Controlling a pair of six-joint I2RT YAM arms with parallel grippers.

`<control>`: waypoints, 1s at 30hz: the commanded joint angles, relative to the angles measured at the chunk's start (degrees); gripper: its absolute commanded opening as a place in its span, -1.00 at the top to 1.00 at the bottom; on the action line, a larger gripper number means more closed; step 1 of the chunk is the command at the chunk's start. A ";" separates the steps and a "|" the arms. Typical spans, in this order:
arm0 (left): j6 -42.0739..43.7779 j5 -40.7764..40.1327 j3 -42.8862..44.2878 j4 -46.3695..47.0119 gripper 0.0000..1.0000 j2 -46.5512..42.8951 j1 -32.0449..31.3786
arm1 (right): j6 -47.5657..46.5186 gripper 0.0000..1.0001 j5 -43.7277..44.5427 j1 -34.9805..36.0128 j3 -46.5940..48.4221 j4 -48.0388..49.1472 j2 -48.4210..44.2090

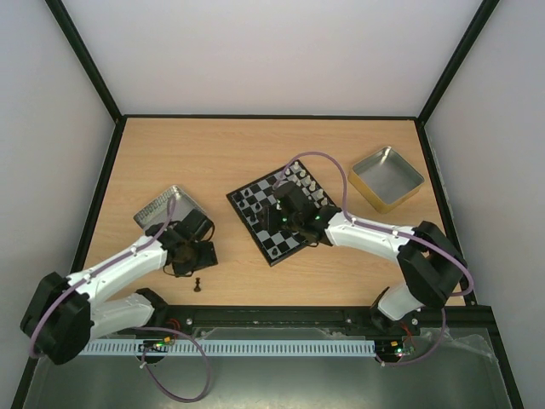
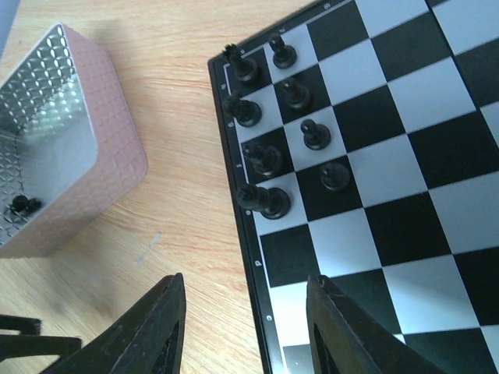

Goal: Set up the chess pieces on the board
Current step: Pick up the chess piece at the center of the board.

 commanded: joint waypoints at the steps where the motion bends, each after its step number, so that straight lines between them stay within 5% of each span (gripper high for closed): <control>1: -7.84 -4.03 -2.76 -8.37 -0.56 -4.82 -0.33 | 0.87 0.16 0.79 0.12 -2.11 0.92 -2.31; 18: -7.95 -0.79 -6.51 -9.92 -0.19 -4.23 -0.59 | 1.11 0.17 2.67 0.12 -4.70 1.56 -4.74; 30: -2.64 10.64 -6.23 -10.67 0.03 -3.51 -6.21 | 2.29 0.18 3.55 0.07 -5.42 1.45 -5.01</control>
